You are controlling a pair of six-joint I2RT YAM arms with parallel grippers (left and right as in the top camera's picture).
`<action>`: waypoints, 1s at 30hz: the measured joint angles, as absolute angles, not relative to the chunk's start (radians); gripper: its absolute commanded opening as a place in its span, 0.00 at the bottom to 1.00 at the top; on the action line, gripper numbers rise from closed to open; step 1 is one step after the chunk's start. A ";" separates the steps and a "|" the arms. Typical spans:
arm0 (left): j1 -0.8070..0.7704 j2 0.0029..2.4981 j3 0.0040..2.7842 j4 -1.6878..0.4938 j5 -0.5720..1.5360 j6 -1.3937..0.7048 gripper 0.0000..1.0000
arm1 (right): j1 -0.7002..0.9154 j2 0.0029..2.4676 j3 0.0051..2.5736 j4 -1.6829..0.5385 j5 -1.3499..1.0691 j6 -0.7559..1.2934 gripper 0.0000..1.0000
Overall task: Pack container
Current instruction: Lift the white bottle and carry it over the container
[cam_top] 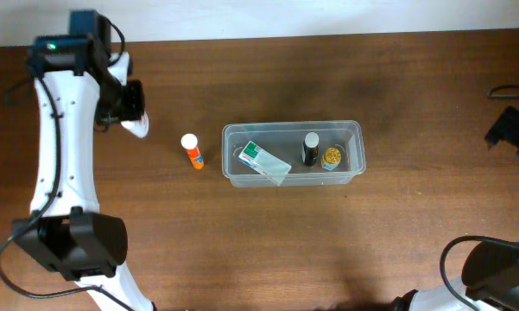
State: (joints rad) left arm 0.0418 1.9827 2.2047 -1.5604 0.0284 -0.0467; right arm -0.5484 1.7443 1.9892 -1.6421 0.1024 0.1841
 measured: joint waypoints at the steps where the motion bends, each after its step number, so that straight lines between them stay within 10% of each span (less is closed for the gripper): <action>1: 0.042 1.983 2.244 -1.575 0.041 -0.047 0.32 | -0.548 1.744 1.989 -1.642 0.102 0.184 0.98; 30: -0.460 2.005 2.426 -1.525 0.210 -0.047 0.33 | -0.548 1.744 1.989 -1.642 0.103 0.184 0.98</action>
